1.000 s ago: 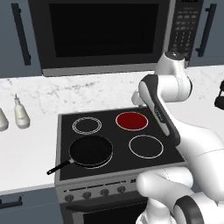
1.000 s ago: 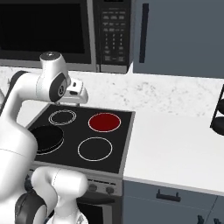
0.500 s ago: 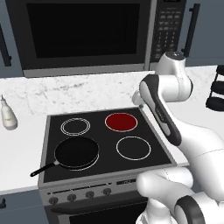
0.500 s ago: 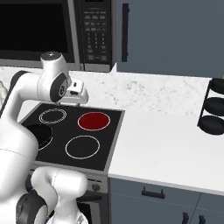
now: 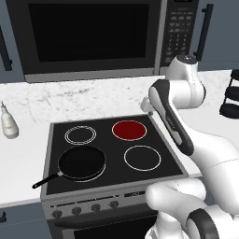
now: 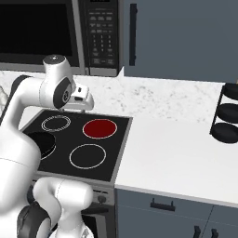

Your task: Turn off the rear right burner of the stove.

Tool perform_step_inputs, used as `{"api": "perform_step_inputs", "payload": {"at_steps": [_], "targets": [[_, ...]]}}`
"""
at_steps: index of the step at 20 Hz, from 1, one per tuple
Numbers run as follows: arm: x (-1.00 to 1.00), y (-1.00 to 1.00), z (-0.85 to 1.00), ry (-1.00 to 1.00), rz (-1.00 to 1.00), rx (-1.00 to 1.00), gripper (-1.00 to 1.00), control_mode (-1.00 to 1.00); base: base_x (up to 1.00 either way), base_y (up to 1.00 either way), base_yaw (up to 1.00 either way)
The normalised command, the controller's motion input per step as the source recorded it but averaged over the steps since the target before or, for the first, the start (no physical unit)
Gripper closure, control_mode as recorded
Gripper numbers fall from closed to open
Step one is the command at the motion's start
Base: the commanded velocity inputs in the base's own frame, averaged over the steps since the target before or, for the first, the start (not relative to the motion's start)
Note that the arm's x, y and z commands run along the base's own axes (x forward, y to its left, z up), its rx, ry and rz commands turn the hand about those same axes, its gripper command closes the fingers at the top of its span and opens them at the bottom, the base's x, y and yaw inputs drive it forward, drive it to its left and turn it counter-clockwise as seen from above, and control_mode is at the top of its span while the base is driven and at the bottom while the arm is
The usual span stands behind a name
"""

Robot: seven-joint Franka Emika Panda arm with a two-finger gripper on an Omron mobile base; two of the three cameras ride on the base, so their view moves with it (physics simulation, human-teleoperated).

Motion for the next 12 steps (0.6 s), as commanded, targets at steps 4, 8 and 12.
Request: {"api": "perform_step_inputs", "payload": {"at_steps": [4,8,12], "targets": [[-0.31,0.71,-0.19,0.02,0.14,-0.11,-1.0,-1.0,0.0,0.0,0.0],[-0.42,1.0,-0.41,0.01,0.25,-0.18,-1.0,-1.0,0.0,0.0,0.0],[-0.39,1.0,-0.53,0.01,0.26,-0.17,-1.0,-1.0,0.0,0.0,0.0]]}}
